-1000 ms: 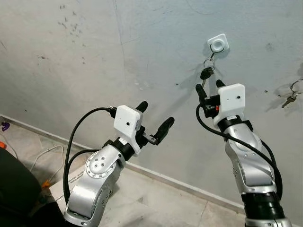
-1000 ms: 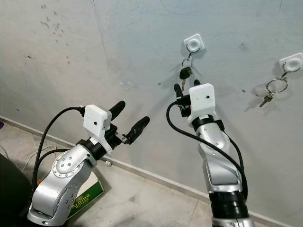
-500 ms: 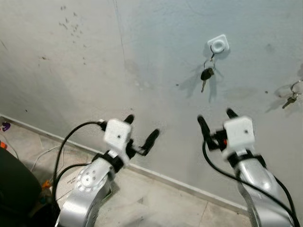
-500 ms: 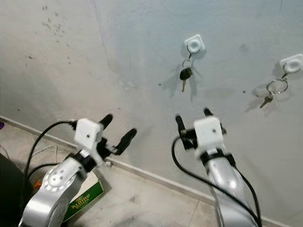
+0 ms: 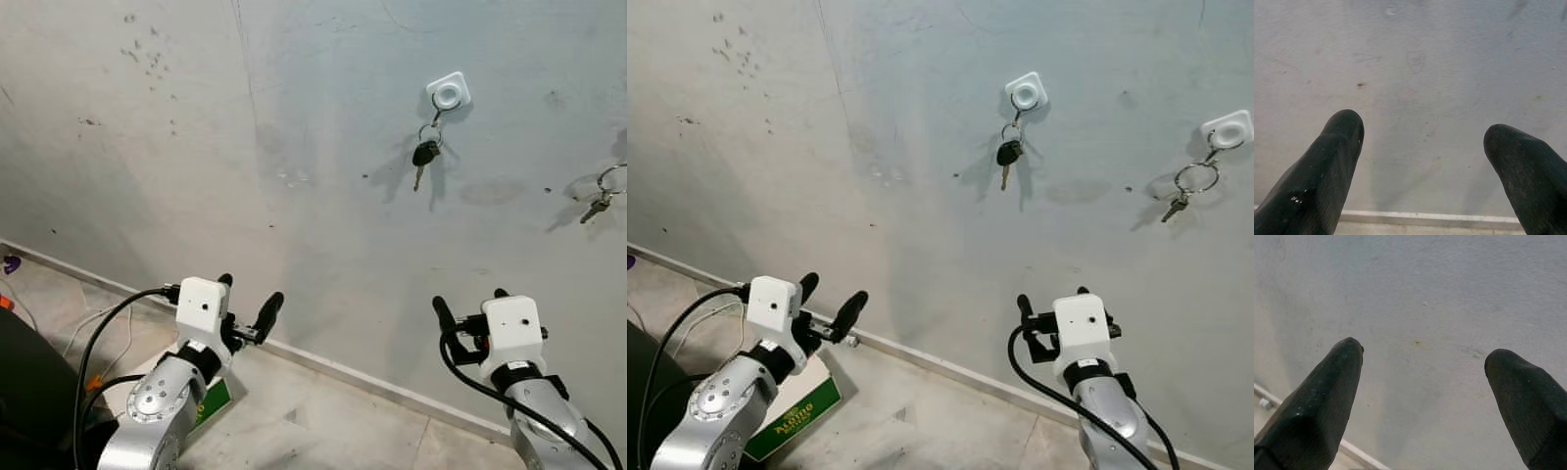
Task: Hang keys on a hook
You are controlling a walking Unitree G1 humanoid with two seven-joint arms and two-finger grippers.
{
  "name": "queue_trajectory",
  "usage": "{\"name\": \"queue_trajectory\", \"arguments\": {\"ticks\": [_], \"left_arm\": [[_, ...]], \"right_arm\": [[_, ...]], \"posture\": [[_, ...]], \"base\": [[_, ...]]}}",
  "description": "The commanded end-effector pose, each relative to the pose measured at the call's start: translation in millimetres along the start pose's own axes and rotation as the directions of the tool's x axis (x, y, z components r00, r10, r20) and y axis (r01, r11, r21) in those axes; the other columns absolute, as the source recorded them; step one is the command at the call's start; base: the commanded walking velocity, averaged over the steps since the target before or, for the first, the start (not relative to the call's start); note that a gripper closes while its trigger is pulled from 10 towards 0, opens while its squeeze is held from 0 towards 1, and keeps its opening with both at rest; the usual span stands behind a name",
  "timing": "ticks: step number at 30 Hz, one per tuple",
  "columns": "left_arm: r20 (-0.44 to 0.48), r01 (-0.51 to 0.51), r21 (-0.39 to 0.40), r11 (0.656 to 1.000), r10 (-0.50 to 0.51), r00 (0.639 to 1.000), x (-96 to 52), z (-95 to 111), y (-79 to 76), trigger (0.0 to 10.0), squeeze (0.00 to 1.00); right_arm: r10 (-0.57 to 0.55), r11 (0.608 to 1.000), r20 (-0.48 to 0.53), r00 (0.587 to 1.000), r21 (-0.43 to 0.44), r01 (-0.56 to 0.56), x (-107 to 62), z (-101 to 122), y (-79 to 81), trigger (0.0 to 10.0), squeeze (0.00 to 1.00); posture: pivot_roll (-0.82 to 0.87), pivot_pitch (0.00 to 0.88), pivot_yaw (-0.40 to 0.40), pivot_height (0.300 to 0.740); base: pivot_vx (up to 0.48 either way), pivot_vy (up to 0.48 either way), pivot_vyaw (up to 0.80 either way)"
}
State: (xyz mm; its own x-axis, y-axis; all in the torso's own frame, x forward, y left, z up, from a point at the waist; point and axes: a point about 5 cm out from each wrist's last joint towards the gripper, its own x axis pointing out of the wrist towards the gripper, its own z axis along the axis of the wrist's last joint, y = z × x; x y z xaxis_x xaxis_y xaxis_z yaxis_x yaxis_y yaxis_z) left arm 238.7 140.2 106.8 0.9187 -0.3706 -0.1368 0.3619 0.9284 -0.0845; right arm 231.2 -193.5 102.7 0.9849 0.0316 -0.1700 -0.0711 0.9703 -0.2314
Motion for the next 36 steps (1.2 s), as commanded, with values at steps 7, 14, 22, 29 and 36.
{"name": "queue_trajectory", "arguments": {"ticks": [7, 14, 22, 29, 36], "left_arm": [[-0.027, -0.037, -0.072, 0.997, 0.035, 0.999, 4.0, -1.8, 4.6, 10.0, 0.00], [-0.023, -0.058, -0.039, 0.998, 0.058, 0.998, 5.2, 0.0, 3.5, 10.0, 0.00], [-0.001, -0.071, -0.012, 0.997, 0.071, 0.997, 9.9, 8.8, 0.6, 10.0, 0.00], [-0.017, -0.107, -0.011, 0.994, 0.107, 0.994, 14.2, 11.7, 0.2, 10.0, 0.00], [-0.002, -0.098, -0.003, 0.995, 0.098, 0.995, 16.6, 11.4, 0.9, 10.0, 0.00]], "right_arm": [[-0.002, 1.000, 0.000, 1.000, 0.007, 0.002, 3.2, 3.2, 1.9, 10.0, 0.00], [0.024, 1.000, 0.031, 0.999, 0.008, -0.024, 10.5, 12.6, 6.0, 10.0, 0.00], [0.082, 0.996, 0.043, 0.996, -0.033, -0.081, 15.9, 18.6, 13.0, 10.0, 0.00], [0.094, 0.995, 0.054, 0.994, -0.030, -0.093, 21.5, 22.3, 13.8, 10.0, 0.00], [0.108, 0.994, 0.064, 0.992, -0.026, -0.107, 24.8, 25.4, 15.4, 10.0, 0.00]], "posture": [[-0.01, 0.065, 0.050, 0.740], [-0.01, 0.080, 0.040, 0.740], [-0.01, 0.087, 0.030, 0.740], [-0.01, 0.090, 0.028, 0.740], [-0.01, 0.088, 0.029, 0.740]], "base": [[0.000, 0.000, -0.80], [0.000, 0.000, -0.59], [0.000, 0.000, 0.28], [0.000, 0.000, 0.80], [0.000, 0.000, 0.80]]}}
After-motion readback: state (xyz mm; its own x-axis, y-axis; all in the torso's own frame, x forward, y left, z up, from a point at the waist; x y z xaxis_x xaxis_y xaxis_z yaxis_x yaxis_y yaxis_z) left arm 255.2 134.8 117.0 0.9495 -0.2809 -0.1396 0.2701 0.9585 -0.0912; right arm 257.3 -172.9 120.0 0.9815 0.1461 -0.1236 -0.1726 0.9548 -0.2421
